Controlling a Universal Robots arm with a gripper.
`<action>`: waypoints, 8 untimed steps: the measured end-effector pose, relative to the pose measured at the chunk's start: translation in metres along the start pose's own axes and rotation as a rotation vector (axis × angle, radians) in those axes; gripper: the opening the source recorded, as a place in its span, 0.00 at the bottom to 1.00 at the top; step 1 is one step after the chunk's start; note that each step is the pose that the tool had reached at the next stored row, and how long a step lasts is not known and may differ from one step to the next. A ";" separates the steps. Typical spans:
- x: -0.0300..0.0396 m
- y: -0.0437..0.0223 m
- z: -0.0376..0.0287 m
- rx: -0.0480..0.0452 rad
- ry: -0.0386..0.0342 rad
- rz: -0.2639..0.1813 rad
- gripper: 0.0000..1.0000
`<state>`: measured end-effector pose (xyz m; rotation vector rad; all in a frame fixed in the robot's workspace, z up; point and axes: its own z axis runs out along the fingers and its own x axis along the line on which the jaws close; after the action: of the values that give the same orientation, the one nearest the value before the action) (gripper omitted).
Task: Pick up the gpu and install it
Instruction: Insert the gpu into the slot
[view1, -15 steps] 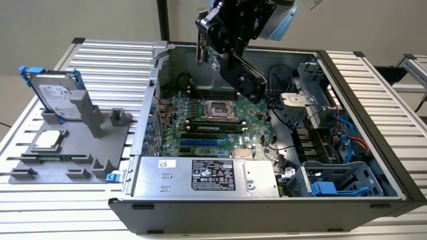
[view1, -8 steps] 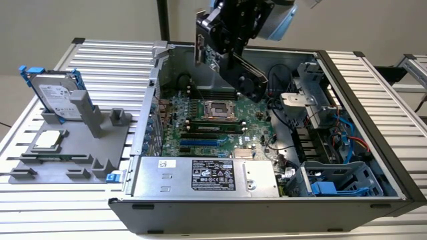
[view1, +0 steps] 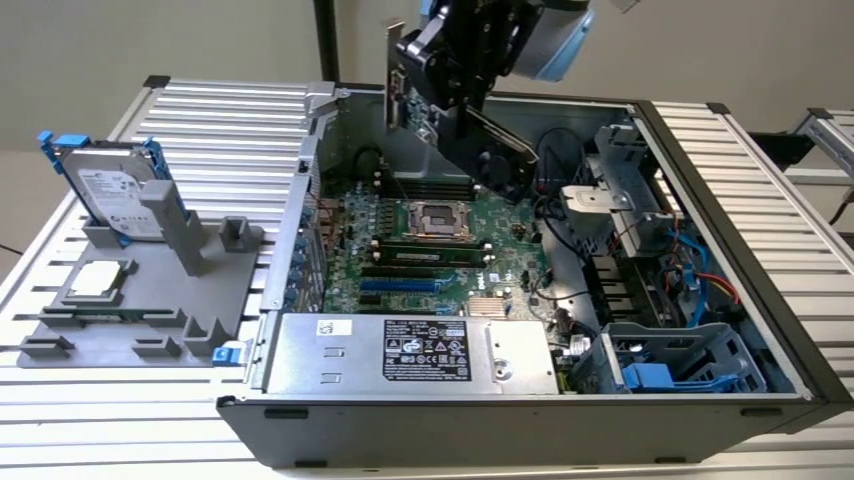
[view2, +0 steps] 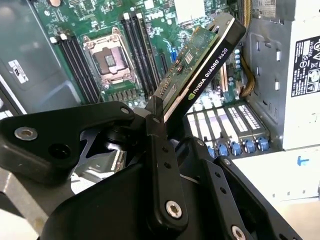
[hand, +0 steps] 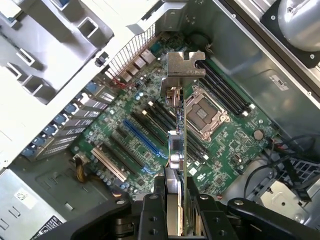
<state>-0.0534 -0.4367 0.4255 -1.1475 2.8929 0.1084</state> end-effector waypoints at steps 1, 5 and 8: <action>0.0000 0.0000 0.0000 -0.0004 0.0004 -0.009 0.00; 0.0000 0.0000 -0.0001 -0.0022 0.0026 -0.044 0.00; 0.0000 0.0000 0.0000 -0.0037 0.0042 -0.074 0.00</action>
<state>-0.0534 -0.4367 0.4255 -1.2555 2.8506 0.1099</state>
